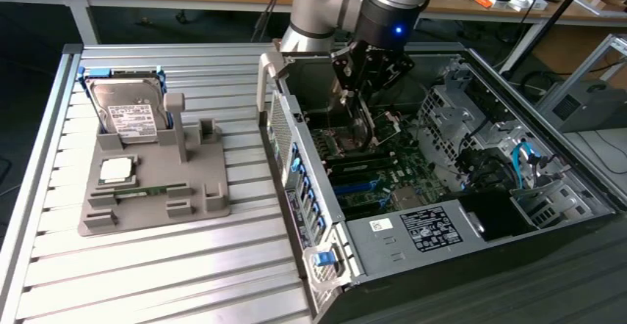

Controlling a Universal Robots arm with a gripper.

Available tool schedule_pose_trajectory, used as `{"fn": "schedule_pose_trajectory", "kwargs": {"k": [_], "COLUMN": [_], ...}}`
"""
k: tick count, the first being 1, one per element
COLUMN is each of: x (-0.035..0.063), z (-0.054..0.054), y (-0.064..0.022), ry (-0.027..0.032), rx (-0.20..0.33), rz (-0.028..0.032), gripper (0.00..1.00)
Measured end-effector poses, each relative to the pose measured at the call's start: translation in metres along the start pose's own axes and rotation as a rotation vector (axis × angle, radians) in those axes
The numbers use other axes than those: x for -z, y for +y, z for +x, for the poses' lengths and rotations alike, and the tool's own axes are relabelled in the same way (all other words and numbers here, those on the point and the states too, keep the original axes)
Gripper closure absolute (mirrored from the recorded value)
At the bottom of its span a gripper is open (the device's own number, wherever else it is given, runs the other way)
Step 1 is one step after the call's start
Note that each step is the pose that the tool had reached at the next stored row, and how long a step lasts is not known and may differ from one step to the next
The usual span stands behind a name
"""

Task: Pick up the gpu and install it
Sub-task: 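Pick up the gpu and move the gpu toward the slot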

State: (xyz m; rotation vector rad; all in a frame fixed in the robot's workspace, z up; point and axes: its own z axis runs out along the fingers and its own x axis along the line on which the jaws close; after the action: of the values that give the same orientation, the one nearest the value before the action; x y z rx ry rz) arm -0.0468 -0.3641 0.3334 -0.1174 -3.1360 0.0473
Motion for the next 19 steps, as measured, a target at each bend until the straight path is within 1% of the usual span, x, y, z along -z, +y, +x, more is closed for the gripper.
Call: {"fn": "schedule_pose_trajectory", "kwargs": {"k": [19], "x": [-0.0009], "z": [-0.016], "y": [0.0012], "ry": [0.0], "rx": [0.0], "rz": [0.0], "gripper": [0.73]}}
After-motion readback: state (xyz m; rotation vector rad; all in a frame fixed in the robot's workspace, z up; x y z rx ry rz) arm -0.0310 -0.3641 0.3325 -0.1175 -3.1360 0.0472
